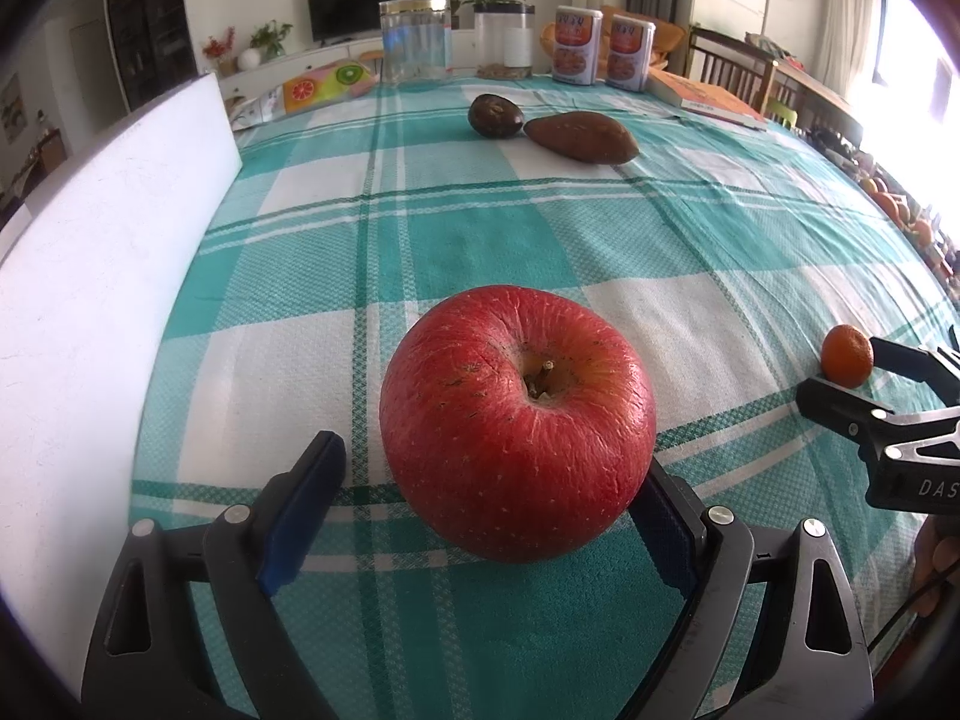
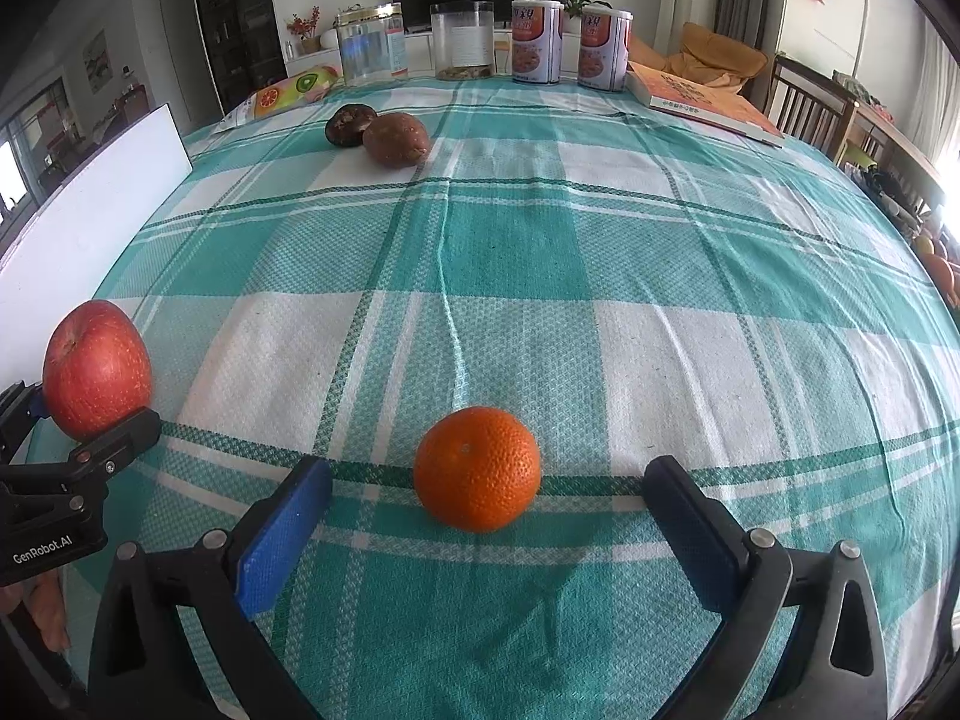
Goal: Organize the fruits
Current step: 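Set the orange down on the cloth and open the right tool, then carry the apple to the box with the left tool while the right tool regrasps the orange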
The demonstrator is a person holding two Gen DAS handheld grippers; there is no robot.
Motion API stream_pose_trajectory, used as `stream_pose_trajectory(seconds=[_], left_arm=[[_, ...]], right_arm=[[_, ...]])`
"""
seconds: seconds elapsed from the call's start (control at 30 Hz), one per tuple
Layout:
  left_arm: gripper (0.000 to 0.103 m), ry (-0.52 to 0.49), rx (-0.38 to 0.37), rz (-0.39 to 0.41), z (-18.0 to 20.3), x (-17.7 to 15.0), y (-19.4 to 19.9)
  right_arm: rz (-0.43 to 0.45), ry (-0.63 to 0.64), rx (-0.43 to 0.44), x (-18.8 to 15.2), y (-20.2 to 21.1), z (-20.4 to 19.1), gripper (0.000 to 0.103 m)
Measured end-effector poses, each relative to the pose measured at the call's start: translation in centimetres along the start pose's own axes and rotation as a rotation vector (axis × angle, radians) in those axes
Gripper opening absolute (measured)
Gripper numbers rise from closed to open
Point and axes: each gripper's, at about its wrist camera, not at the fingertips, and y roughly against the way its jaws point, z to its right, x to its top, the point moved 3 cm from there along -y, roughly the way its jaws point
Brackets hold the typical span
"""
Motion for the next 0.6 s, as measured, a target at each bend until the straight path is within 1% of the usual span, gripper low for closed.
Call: stream_pose_trajectory(seconds=[0.03,0.1,0.13,0.17,0.23,0.3,0.4,0.43,0.47,0.57,0.6], left_arm=[[0.092,-0.005,-0.022,-0.018,-0.2,0.1,0.0],[0.091,0.022,-0.104,-0.031,-0.7,0.2,0.5],[0.091,0.044,-0.144,-0.027,-1.0,0.3,0.8],[0.091,0.057,-0.168,-0.017,-1.2,0.4,1.0],[0.091,0.035,-0.170,-0.005,-0.7,0.7,1.0],[0.089,-0.020,-0.155,-0.007,0.4,0.9,0.7],[0.088,-0.071,-0.111,0.028,1.6,1.4,0.9],[0.085,-0.077,-0.085,0.038,1.7,1.5,1.0],[0.072,-0.082,-0.051,0.042,1.6,1.7,1.0],[0.072,-0.059,-0.078,0.016,1.1,1.7,1.1],[0.072,-0.049,-0.086,0.009,0.9,1.5,1.3]], right_arm=[[0.021,-0.027,0.018,0.1,0.5,0.5,0.103],[0.067,-0.094,0.065,0.3,1.6,1.7,0.103],[0.087,-0.132,0.090,0.3,2.0,2.4,0.103],[0.110,-0.172,0.111,0.3,2.5,3.1,0.103],[0.160,-0.257,0.146,0.3,3.3,4.6,0.103],[0.207,-0.362,0.178,0.2,3.9,6.5,0.103],[0.246,-0.487,0.174,-0.3,4.6,9.1,0.103],[0.250,-0.495,0.172,-0.3,4.7,9.2,0.102],[0.246,-0.481,0.169,-0.2,4.7,9.0,0.102],[0.199,-0.355,0.145,0.6,4.0,6.5,0.102],[0.176,-0.300,0.137,0.8,3.6,5.4,0.097]])
